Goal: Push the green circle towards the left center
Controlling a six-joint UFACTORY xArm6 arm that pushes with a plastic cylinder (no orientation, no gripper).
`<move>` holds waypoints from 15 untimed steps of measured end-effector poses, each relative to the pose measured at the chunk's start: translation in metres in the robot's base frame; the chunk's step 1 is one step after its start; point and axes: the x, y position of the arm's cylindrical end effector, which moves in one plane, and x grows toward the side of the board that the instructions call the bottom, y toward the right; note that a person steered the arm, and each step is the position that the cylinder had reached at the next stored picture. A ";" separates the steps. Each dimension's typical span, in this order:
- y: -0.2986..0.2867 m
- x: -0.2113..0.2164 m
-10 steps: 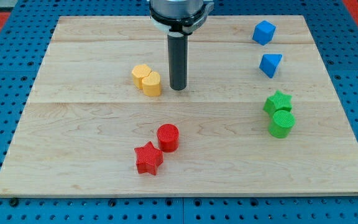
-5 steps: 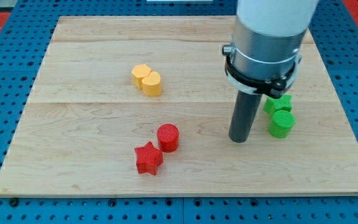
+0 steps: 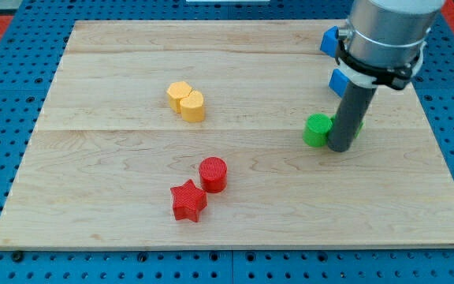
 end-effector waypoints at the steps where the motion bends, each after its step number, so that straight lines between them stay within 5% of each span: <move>1: -0.029 -0.024; 2: -0.102 -0.058; 3: -0.071 -0.120; 4: -0.115 -0.134; 5: -0.071 -0.161; 8: -0.088 -0.077; 11: -0.219 -0.172; 12: -0.191 -0.212; 15: -0.333 -0.133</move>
